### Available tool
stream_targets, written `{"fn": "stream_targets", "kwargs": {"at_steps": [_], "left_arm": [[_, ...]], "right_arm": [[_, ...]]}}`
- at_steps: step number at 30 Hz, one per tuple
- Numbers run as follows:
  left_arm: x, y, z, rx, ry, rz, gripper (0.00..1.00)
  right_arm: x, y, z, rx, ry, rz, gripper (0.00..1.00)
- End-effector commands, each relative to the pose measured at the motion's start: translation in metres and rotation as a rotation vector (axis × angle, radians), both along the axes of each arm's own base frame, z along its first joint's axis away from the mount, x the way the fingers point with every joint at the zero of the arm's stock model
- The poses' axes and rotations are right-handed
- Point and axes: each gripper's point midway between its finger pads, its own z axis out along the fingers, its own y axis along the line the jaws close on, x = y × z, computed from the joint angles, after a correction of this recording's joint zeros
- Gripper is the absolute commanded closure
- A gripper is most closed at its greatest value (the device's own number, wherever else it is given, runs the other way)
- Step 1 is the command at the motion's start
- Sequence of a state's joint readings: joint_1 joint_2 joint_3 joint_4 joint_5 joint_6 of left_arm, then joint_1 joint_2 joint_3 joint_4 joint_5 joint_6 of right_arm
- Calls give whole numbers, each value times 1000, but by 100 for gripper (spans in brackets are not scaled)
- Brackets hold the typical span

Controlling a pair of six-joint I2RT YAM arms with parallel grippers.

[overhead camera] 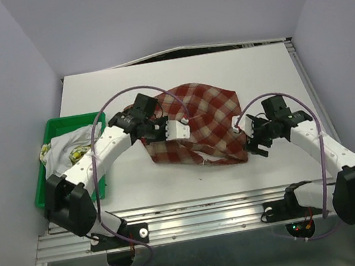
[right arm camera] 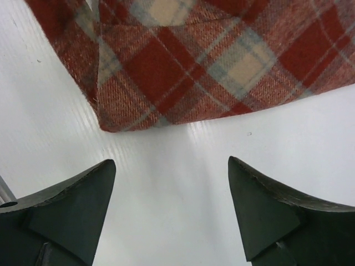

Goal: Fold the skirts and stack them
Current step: Flatten the skirt out

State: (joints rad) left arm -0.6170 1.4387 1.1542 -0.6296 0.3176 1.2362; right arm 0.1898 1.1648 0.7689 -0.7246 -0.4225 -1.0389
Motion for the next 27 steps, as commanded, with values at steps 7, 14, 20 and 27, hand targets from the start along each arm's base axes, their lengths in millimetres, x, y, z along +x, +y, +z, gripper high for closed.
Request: {"fn": "stream_targets", "kwargs": {"at_steps": [7, 14, 20, 27], "left_arm": [[95, 51, -4, -117, 238, 581, 100], [100, 51, -47, -119, 366, 676, 100], [106, 48, -55, -129, 385, 696, 100], [112, 52, -55, -131, 400, 710, 100]], "right_arm": [[28, 30, 32, 105, -131, 164, 19], [38, 57, 56, 251, -106, 149, 20], [3, 85, 29, 288, 85, 174, 21], [-12, 113, 1, 210, 16, 271, 20]]}}
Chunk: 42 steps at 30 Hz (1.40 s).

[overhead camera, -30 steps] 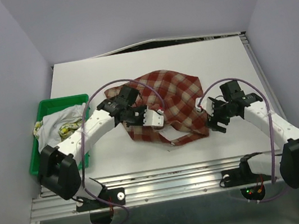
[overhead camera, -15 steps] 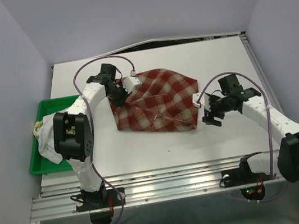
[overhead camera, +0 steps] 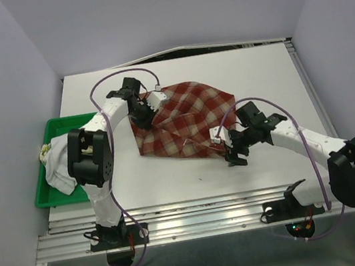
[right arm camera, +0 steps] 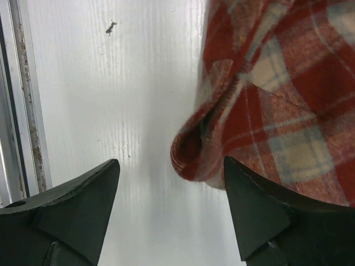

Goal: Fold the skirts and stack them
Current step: Flatten the skirt out

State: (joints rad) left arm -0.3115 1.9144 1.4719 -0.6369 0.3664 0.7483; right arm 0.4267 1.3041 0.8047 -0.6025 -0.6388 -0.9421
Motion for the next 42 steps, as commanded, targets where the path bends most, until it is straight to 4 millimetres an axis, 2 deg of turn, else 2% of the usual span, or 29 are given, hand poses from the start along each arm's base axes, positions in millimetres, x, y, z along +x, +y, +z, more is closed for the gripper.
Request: {"fn": "stream_targets", "kwargs": {"at_steps": [1, 2, 5, 6, 8, 9, 10, 13, 14, 15, 16, 18, 19, 20, 21, 22, 24, 25, 27, 28, 29, 30, 31, 32, 33, 34, 36, 37, 42], "left_arm": [[8, -3, 15, -46, -3, 18, 100], [10, -1, 15, -46, -3, 24, 100], [10, 3, 17, -59, 2, 36, 100], [10, 2, 18, -68, 5, 37, 100], [9, 5, 22, -77, 7, 45, 100], [9, 5, 25, -83, 0, 45, 100], [10, 8, 33, -95, -16, 52, 100], [12, 17, 55, -109, -50, 60, 100], [14, 19, 64, -115, -67, 63, 100], [17, 23, 73, -119, -87, 70, 100], [21, 26, 89, -131, -126, 76, 100], [42, 34, 125, -158, -224, 112, 100], [52, 36, 141, -176, -275, 123, 100], [68, 36, 171, -196, -361, 131, 100], [77, 36, 187, -202, -418, 137, 100], [85, 36, 201, -212, -464, 142, 100], [113, 33, 255, -267, -653, 166, 100], [124, 36, 273, -274, -720, 198, 100], [153, 37, 329, -340, -912, 250, 100], [165, 47, 349, -336, -990, 317, 100], [179, 51, 373, -355, -1073, 355, 100], [188, 55, 404, -397, -1180, 393, 100], [194, 64, 428, -403, -1261, 443, 100], [194, 68, 448, -420, -1329, 461, 100], [193, 72, 461, -430, -1381, 473, 100], [189, 77, 487, -448, -1486, 483, 100], [182, 76, 506, -450, -1579, 455, 100], [181, 76, 510, -433, -1605, 442, 100], [184, 83, 486, -326, -1650, 433, 100]], "right_arm": [[15, 15, -1, -2, -119, -5, 20], [14, 21, -3, -7, -137, 4, 20], [36, 26, -8, -25, -226, -28, 28], [42, 26, -11, -48, -246, -46, 43], [58, 28, -12, -52, -275, -92, 64], [65, 27, -10, -65, -289, -115, 79], [78, 21, -6, -101, -320, -164, 99], [111, 10, 26, -106, -399, -284, 99], [126, 7, 53, -74, -450, -318, 99], [138, 0, 68, -63, -474, -348, 99], [152, -22, 78, -73, -470, -409, 99], [178, -39, 109, -50, -488, -475, 99], [199, -43, 136, -27, -510, -497, 99], [214, -58, 150, -27, -530, -534, 99], [233, -59, 174, -6, -573, -546, 99], [244, -62, 185, -4, -599, -557, 99], [264, -60, 207, 11, -648, -573, 99], [279, -66, 220, 16, -679, -608, 99], [322, -62, 264, 81, -786, -669, 99], [339, -73, 283, 93, -843, -738, 99], [362, -71, 309, 147, -906, -777, 99], [373, -73, 333, 188, -972, -809, 99], [383, -85, 353, 204, -1027, -868, 99], [395, -85, 384, 255, -1105, -887, 99], [398, -87, 399, 279, -1148, -903, 99], [398, -88, 421, 317, -1224, -909, 99], [397, -93, 447, 347, -1348, -918, 99], [396, -93, 452, 357, -1384, -909, 99], [395, -99, 456, 405, -1458, -927, 99]]}}
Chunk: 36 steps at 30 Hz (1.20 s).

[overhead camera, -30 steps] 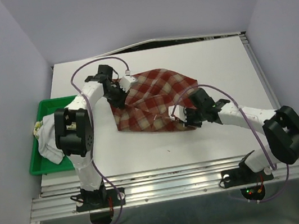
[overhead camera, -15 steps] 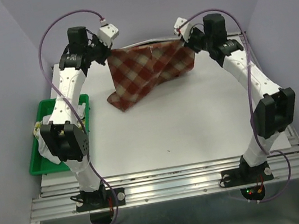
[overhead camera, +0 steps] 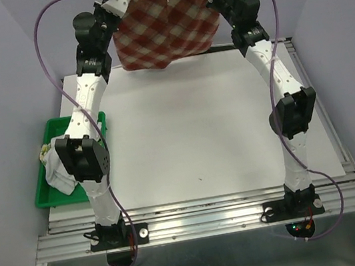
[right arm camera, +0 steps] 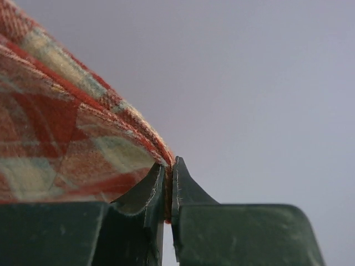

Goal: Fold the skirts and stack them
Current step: Flatten the skirt out

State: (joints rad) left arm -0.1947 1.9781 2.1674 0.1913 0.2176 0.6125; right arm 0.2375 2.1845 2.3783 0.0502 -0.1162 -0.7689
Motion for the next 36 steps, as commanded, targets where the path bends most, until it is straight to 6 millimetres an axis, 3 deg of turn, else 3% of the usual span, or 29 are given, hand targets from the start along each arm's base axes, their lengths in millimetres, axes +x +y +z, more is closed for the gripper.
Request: {"fn": "stream_targets", "kwargs": {"at_steps": [1, 4, 5, 7, 8, 11, 14, 19, 22, 23, 24, 25, 27, 28, 29, 31, 33, 34, 36], "left_arm": [[-21, 52, 39, 23, -202, 194, 100], [-24, 44, 9, 77, -170, 154, 100], [-27, 41, -21, 111, -110, 130, 100], [-34, 36, -49, 153, -60, 93, 100], [-43, 35, -73, 166, -12, 75, 100], [-61, 39, -90, 149, 40, 78, 100], [-70, 41, -88, 139, 44, 76, 100], [-77, 30, -109, 153, 131, 6, 100], [-82, 28, -106, 143, 146, -11, 100], [-81, 28, -91, 129, 130, -7, 100], [-81, 28, -89, 97, 156, -7, 100], [-80, 29, -80, 79, 152, 3, 100], [-90, 30, -45, 46, 99, -3, 100], [-90, 29, -43, 35, 95, -5, 100], [-98, 30, -28, 20, 64, -10, 100], [-103, 30, -14, -15, 37, -11, 100], [-102, 32, -2, -45, 18, -3, 100], [-94, 32, -7, -61, 30, 6, 100], [-85, 31, -5, -67, 23, 6, 100]], "right_arm": [[-19, -58, 64, 79, -224, -172, 99], [-23, -44, 39, 44, -162, -90, 99], [-29, -40, 15, 6, -96, -67, 99], [-38, -35, -22, -46, -11, -32, 99], [-51, -35, -55, -85, 52, -17, 99], [-73, -43, -65, -79, 66, -34, 99], [-81, -45, -63, -89, 74, -37, 99], [-93, -44, -65, -104, 116, -20, 99], [-98, -44, -63, -111, 135, -11, 99], [-99, -45, -59, -110, 129, -18, 99], [-98, -46, -53, -95, 120, -24, 99], [-98, -47, -46, -81, 111, -32, 99], [-103, -51, -10, -41, 54, -48, 99], [-103, -51, -10, -41, 54, -48, 99], [-108, -51, 6, -28, 25, -44, 99], [-108, -52, 17, -13, 12, -48, 99], [-99, -55, 17, -8, 11, -73, 99], [-97, -58, 26, 1, -8, -93, 99], [-87, -58, 26, 6, -14, -100, 99]]}}
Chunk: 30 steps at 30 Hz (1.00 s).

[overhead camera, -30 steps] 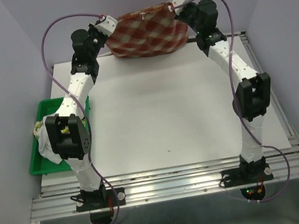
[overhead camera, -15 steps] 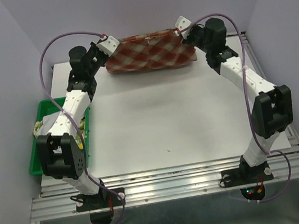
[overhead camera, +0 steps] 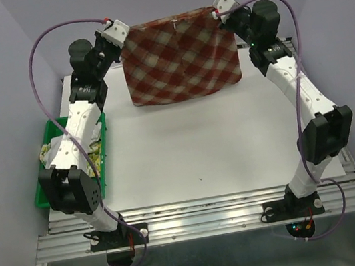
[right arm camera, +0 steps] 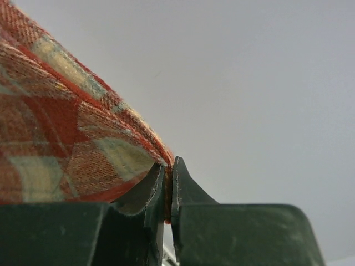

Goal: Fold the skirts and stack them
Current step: Flatten the skirt out

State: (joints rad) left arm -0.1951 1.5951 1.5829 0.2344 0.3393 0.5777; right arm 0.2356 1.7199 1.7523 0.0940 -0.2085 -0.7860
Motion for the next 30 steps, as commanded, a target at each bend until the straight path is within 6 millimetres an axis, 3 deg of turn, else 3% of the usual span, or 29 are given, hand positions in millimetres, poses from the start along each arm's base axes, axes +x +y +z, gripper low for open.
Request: {"fn": "stream_targets", "kwargs": {"at_steps": [1, 5, 6, 7, 8, 9, 10, 11, 12, 13, 15, 18, 20, 22, 24, 26, 28, 29, 30], "left_arm": [[6, 37, 65, -93, -153, 143, 100], [54, 35, 45, -110, -129, 177, 100], [59, 35, 66, -128, -173, 184, 100], [66, 35, 71, -133, -182, 193, 100], [86, 35, 54, -130, -158, 209, 100], [86, 36, 78, -150, -213, 211, 100], [90, 36, 85, -155, -234, 214, 100], [104, 35, 74, -154, -225, 218, 100], [101, 36, 101, -173, -286, 219, 100], [104, 38, 114, -190, -320, 229, 100], [104, 40, 124, -201, -353, 240, 100], [96, 51, 140, -205, -425, 287, 100], [83, 55, 155, -186, -480, 293, 100], [83, 52, 146, -160, -470, 285, 100], [80, 51, 136, -129, -461, 276, 100], [74, 50, 131, -113, -459, 268, 100], [84, 46, 93, -78, -384, 259, 100], [81, 43, 86, -61, -369, 239, 100], [89, 40, 42, -13, -288, 231, 100]], "right_arm": [[21, -49, 47, 66, -134, -191, 99], [60, -50, 41, 84, -161, -242, 99], [68, -49, 41, 88, -169, -245, 99], [76, -54, 44, 93, -184, -253, 99], [89, -57, 48, 109, -211, -285, 99], [95, -57, 52, 112, -232, -289, 99], [99, -57, 58, 115, -255, -293, 99], [102, -58, 66, 124, -284, -303, 99], [107, -58, 76, 132, -333, -305, 99], [107, -60, 84, 148, -379, -315, 99], [103, -61, 94, 158, -430, -316, 99], [84, -67, 123, 201, -523, -300, 99], [76, -73, 134, 222, -553, -295, 99], [71, -70, 136, 235, -540, -269, 99], [74, -62, 123, 200, -504, -234, 99], [80, -55, 90, 169, -427, -203, 99], [82, -49, 60, 136, -372, -179, 99], [83, -39, 17, 86, -286, -131, 99], [81, -37, -4, 55, -251, -118, 99]]}}
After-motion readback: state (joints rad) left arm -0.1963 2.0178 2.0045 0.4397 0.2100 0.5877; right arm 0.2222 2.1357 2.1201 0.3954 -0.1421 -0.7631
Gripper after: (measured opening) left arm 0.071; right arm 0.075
